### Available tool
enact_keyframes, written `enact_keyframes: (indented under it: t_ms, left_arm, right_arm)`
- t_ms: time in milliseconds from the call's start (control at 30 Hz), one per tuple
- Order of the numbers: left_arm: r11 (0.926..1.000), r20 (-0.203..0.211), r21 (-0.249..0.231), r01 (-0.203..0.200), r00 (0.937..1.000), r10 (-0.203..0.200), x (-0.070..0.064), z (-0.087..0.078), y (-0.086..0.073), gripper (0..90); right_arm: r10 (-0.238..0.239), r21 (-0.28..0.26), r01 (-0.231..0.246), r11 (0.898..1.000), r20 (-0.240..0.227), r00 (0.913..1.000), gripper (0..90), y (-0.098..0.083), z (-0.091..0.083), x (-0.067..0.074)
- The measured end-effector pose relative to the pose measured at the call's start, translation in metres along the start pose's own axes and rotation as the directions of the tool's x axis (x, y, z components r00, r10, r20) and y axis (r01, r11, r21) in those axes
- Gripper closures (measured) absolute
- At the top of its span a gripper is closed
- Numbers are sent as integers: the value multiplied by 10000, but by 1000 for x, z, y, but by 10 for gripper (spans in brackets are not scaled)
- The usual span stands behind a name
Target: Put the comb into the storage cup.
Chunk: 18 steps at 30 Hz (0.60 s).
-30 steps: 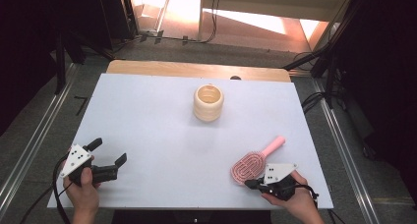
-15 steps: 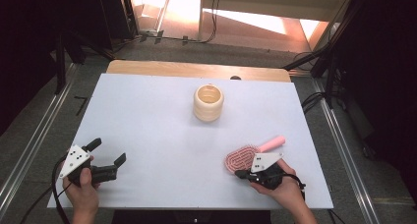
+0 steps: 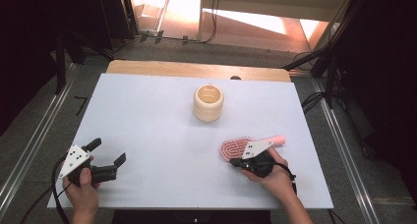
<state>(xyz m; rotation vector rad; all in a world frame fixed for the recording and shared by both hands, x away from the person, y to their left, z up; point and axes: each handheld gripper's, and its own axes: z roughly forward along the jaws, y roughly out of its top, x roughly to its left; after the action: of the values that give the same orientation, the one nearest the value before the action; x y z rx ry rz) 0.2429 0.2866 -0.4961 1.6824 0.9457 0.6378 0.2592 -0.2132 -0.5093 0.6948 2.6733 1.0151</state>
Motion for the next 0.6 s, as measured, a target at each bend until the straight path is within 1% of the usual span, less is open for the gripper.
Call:
enact_keyframes:
  t_ms: [100, 133, 167, 200, 267, 300, 333, 367, 400, 433, 500, 533, 567, 600]
  left_arm:
    - [10000, 22, -32, 16, 10000, -16, 0, 0, 0, 0]
    - [10000, 22, -32, 16, 10000, -16, 0, 0, 0, 0]
    - [10000, 21, -40, 35, 10000, -35, 0, 0, 0, 0]
    - [10000, 26, -37, 21, 10000, -21, 0, 0, 0, 0]
    - [10000, 25, -33, 2, 10000, -2, 0, 0, 0, 0]
    - [10000, 19, -27, -3, 10000, 3, 0, 0, 0, 0]
    - [10000, 9, -26, -4, 10000, 4, 0, 0, 0, 0]
    - [10000, 10, -29, -1, 10000, 1, 0, -1, 0, 0]
    - [10000, -3, -39, 40, 10000, -40, 0, -1, 0, 0]
    - [10000, -3, -39, 40, 10000, -40, 0, -1, 0, 0]
    - [10000, -10, -40, 38, 10000, -38, 0, -1, 0, 0]
    - [10000, -11, -32, 17, 10000, -18, 0, -1, 0, 0]
    - [10000, -12, -16, -2, 10000, 2, 0, -1, 0, 0]
    - [10000, -16, -16, -9, 10000, 9, 0, -1, 0, 0]
  right_arm:
    - [184, -402, -202, 9990, -455, 9988, 882, 0, -6, -1]
    - [184, -402, -202, 9990, -455, 9988, 882, 0, -6, -1]
    - [104, -832, -171, 9964, -797, 9968, 882, 0, -17, -2]
    - [104, -832, -171, 9964, -797, 9968, 882, 0, -17, -2]
    - [143, -1207, -244, 9924, -838, 9964, 882, 0, -30, -6]
    - [289, -1291, -351, 9910, -495, 9984, 882, -1, -43, -13]
    - [289, -1291, -351, 9910, -495, 9984, 882, -1, -43, -13]
    - [442, -1290, -473, 9905, -269, 9987, 882, -2, -49, -17]
    - [749, -1273, -717, 9893, 203, 9970, 883, -6, -59, -28]
    - [749, -1273, -717, 9893, 203, 9970, 883, -6, -59, -28]
    - [1129, -1234, -1036, 9869, 707, 9911, 883, -10, -68, -41]
    - [1542, -1243, -1414, 9821, 1002, 9829, 883, -14, -74, -53]
    - [1542, -1243, -1414, 9821, 1002, 9829, 883, -14, -74, -53]
    - [1762, -1203, -1627, 9793, 1111, 9781, 883, -15, -75, -57]
